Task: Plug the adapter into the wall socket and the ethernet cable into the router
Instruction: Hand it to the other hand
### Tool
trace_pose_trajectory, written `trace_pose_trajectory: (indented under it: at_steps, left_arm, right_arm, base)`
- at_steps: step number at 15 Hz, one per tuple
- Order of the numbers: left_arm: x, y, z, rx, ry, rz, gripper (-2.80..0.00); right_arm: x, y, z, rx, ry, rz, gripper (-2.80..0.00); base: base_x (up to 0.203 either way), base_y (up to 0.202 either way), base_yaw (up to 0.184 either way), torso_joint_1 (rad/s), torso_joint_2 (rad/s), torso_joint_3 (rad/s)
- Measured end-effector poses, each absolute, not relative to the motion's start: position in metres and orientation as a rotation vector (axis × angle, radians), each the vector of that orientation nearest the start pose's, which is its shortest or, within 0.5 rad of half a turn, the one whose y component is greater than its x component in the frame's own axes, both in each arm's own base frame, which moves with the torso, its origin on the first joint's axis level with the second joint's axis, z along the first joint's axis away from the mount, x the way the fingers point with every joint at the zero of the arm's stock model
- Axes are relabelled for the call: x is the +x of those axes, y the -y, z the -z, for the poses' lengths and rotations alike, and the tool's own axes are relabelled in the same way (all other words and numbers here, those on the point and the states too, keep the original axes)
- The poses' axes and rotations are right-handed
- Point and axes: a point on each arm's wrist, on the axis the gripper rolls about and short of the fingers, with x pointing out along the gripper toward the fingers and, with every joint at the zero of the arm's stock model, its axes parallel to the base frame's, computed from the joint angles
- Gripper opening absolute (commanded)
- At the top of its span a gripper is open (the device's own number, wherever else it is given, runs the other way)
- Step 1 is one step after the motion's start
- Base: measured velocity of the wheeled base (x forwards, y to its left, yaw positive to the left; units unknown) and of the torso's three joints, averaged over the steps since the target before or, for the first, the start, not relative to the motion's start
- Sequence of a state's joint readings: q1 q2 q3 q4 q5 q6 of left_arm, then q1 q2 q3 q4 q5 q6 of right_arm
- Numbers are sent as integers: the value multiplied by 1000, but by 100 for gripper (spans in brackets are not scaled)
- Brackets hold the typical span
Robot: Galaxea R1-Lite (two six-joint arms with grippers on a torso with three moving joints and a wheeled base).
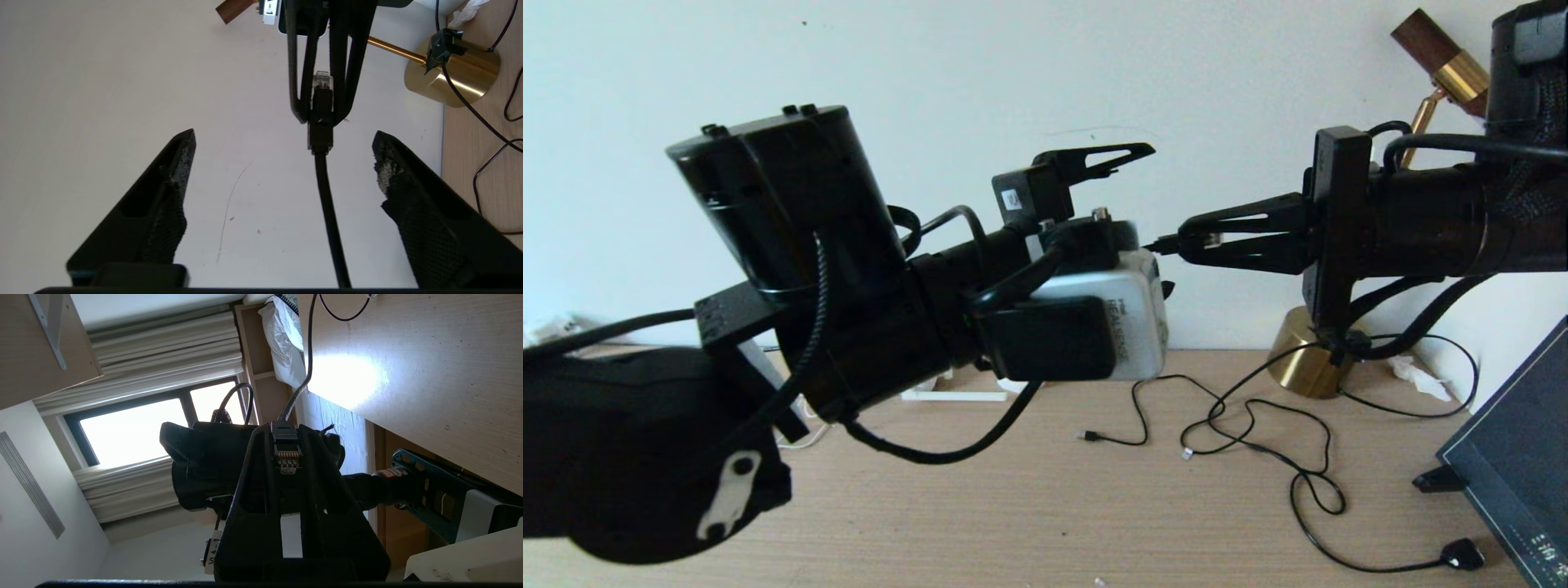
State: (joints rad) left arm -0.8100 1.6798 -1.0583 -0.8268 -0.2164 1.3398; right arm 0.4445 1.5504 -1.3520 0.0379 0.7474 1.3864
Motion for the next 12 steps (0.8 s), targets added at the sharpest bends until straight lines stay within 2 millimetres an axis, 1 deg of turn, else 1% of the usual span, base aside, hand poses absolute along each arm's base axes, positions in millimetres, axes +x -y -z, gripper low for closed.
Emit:
trace_pose_trajectory:
  at_steps: [5, 6, 7, 12]
  left_arm:
    - [217, 236, -277, 1145, 850, 728, 0]
    - [217, 236, -277, 1145, 851, 729, -70]
    - [217, 237, -277, 1145, 852, 732, -280]
    - [218, 238, -274, 1147, 846, 740, -280]
  right_arm:
    - [238, -130, -318, 1239, -1030, -826, -280]
    - [238, -130, -318, 1239, -1030, -826, -280]
    - [238, -130, -318, 1239, -1031, -825, -280]
    - [237, -130, -319, 1238, -1030, -827, -280]
  base:
    - [0, 0, 0, 0, 0, 0]
    - [0, 0, 0, 0, 0, 0]
    - [0, 0, 0, 0, 0, 0]
    - [0, 0, 0, 0, 0, 0]
